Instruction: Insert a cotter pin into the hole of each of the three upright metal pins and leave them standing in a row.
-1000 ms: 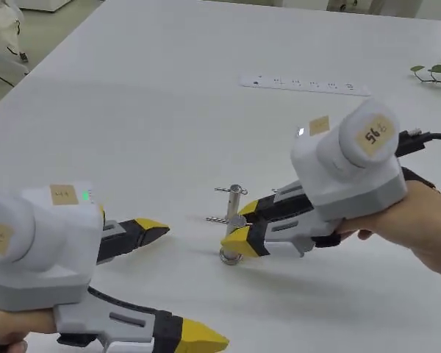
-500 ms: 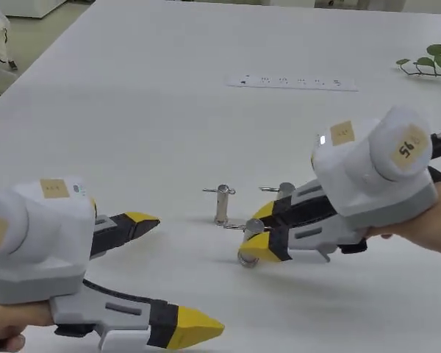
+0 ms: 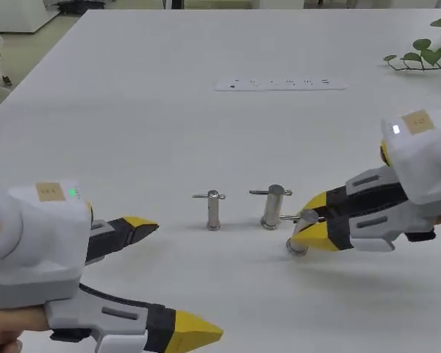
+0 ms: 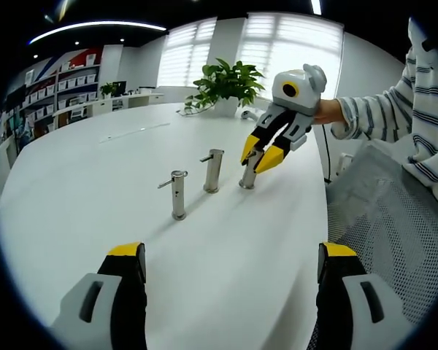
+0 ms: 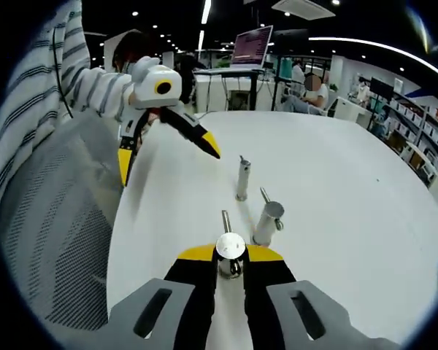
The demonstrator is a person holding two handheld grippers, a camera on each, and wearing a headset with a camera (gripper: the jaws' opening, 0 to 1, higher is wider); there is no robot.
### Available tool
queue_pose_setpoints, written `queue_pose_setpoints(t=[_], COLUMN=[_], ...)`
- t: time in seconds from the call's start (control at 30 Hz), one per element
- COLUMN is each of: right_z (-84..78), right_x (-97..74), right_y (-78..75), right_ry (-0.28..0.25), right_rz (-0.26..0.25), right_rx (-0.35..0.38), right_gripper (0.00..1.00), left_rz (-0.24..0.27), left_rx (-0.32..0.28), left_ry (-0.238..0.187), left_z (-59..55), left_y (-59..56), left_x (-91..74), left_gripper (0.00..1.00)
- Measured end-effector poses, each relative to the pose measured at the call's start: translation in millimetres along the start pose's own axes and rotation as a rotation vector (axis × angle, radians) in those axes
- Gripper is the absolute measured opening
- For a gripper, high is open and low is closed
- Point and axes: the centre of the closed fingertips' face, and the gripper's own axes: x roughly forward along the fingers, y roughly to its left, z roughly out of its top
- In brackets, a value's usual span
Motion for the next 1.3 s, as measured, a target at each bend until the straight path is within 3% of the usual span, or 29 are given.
queue_pose_setpoints(t=[0.17, 0.5, 1.0, 1.3], right_z=[-12.5, -22.9, -30.1, -26.5], right_x=[-11.7, -18.7, -11.9, -10.1], right_y=[-19.8, -40.5, -45.1, -43.6], right_ry=[-0.004, -0.02, -0.024, -0.063], right_rz=[-0.045, -0.04, -0.014, -0.004], right_rx=[-0.014, 0.009, 0.02, 0.045], right_gripper=[0.13, 0.13, 0.13, 0.14], left_rz=[0.001, -0.003, 0.017, 0.019], left_rx=[0.001, 0.005, 0.002, -0.01], left_ry=[0.012, 0.036, 0.046, 0.062], left_z=[-0.4, -3.2, -3.1, -6.4], left_y=[-1.9, -7.6, -7.0, -4.9], left_x=[0.2, 3.9, 0.2, -2.1], left_gripper=[0.98, 0.98, 0.96, 0.96])
